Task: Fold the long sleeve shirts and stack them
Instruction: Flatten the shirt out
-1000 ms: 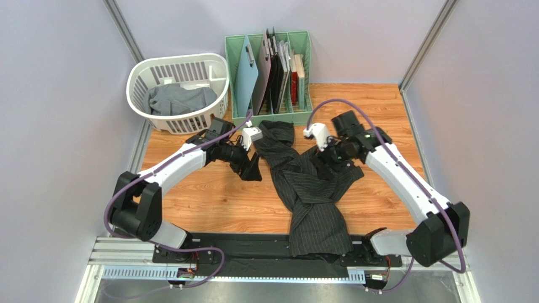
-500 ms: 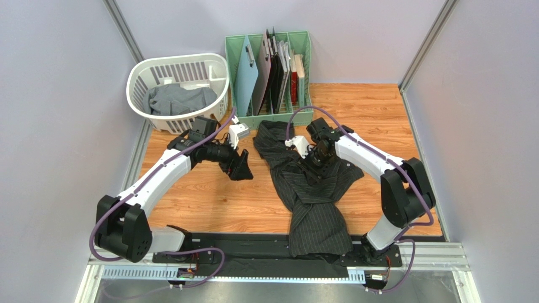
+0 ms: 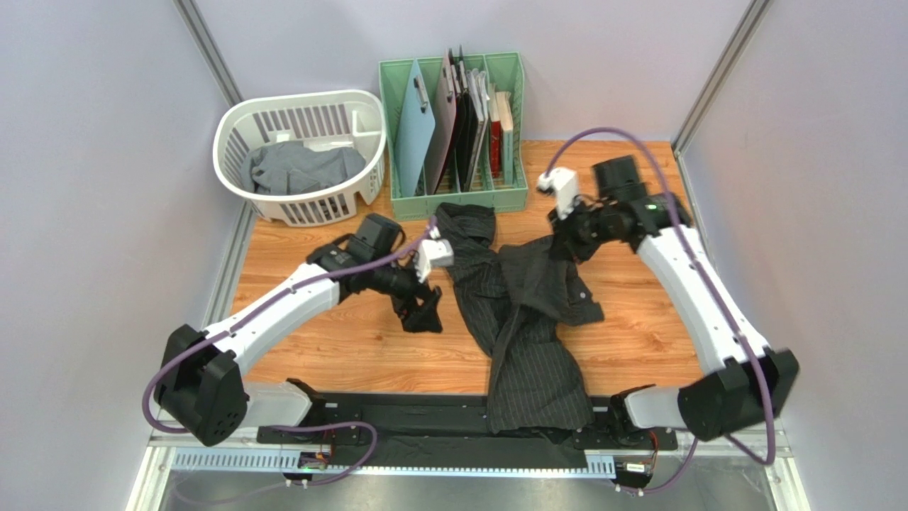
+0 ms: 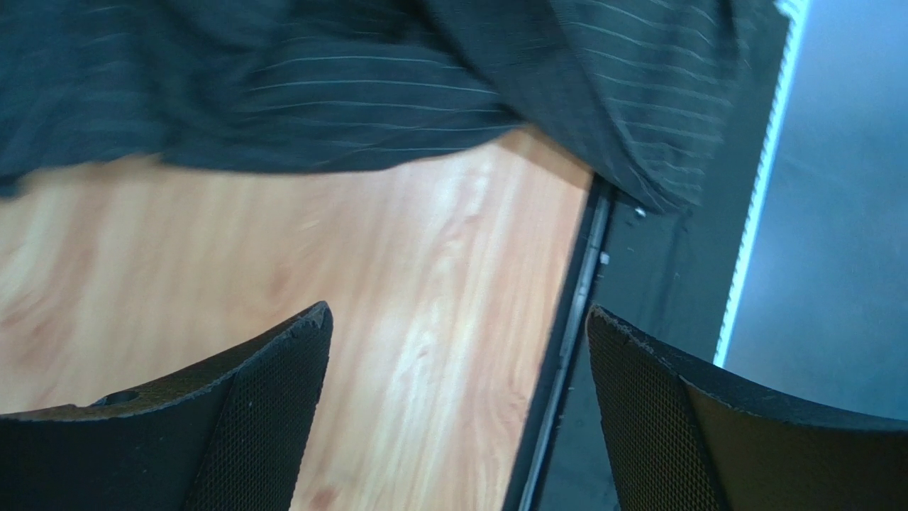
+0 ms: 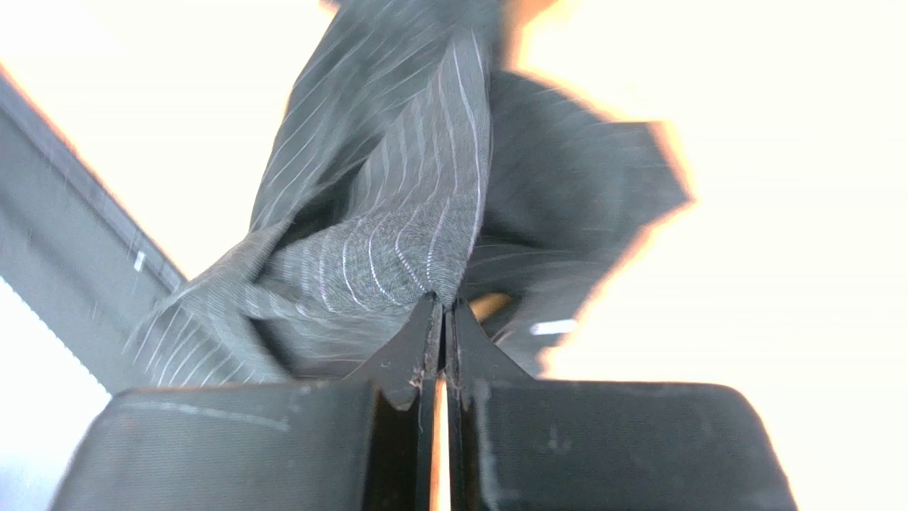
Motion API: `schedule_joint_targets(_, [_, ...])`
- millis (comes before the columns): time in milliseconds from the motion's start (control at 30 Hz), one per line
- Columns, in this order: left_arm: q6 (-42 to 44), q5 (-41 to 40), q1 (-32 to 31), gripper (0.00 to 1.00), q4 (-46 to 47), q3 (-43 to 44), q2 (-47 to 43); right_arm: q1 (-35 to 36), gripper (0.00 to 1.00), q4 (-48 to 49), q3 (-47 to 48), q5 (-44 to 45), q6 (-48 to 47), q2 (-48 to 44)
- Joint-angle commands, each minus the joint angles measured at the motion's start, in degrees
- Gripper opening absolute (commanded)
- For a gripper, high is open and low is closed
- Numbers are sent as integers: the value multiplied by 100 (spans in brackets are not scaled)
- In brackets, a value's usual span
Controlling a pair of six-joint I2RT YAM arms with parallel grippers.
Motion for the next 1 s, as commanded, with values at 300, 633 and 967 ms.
schedule_joint_targets(300, [-2307, -281, -2151, 98, 2579, 144, 1852, -1660, 0, 1035, 355, -586, 1610, -1094])
schedule_joint_targets(633, [-2810, 308, -2416, 69, 2949, 285, 2319, -2125, 0, 1528, 741, -50, 2349, -1269])
schedule_joint_targets(967, [-2019, 1090, -651, 0, 1237, 574, 1344, -2126, 0, 2248, 873, 126, 2648, -1586])
